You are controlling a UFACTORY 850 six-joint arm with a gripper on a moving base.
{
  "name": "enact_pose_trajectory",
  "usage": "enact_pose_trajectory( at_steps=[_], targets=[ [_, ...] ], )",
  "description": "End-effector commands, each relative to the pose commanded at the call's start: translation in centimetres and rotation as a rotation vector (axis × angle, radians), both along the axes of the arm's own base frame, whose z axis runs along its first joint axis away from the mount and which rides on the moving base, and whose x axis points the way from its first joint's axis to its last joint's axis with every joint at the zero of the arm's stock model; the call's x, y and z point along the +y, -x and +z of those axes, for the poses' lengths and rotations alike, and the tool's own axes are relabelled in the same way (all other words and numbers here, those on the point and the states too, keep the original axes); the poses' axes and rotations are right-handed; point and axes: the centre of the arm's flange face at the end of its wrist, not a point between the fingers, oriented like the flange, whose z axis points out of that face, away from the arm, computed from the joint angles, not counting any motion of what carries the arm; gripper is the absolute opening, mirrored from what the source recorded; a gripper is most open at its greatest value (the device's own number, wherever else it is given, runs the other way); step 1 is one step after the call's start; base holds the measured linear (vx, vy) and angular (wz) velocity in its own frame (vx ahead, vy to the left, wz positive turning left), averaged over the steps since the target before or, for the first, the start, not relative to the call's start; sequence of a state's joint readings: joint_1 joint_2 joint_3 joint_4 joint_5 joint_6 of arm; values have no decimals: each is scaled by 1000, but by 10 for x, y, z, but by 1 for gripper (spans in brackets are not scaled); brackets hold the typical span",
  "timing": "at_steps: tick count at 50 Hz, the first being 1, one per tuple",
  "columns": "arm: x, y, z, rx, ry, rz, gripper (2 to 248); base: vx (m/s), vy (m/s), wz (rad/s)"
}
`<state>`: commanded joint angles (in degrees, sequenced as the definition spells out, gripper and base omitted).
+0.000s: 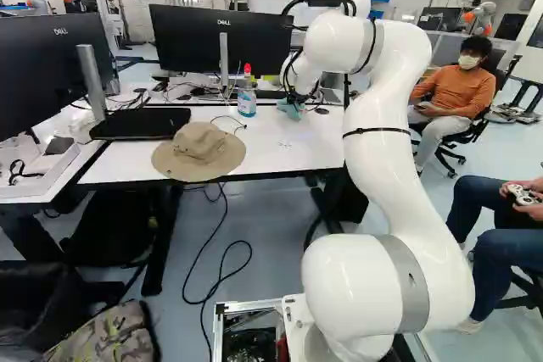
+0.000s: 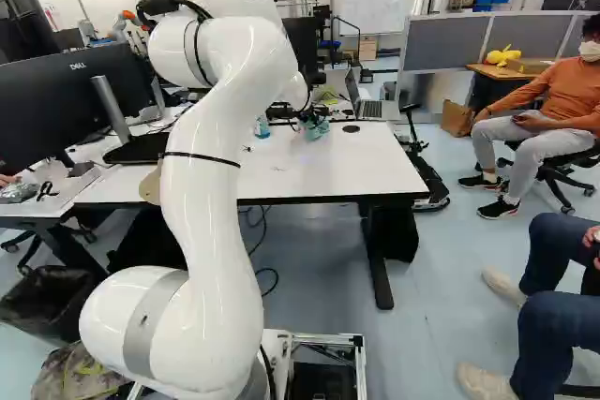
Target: Clean the table with the green towel
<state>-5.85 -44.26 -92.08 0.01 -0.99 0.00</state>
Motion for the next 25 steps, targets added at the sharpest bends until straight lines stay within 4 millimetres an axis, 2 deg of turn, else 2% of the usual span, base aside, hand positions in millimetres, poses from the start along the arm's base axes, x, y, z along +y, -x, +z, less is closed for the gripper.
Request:
enact_pose_trajectory(
  at_steps=[25],
  targets=[
    [0, 2, -2, 36, -4, 0, 49, 0, 0, 0]
  ],
)
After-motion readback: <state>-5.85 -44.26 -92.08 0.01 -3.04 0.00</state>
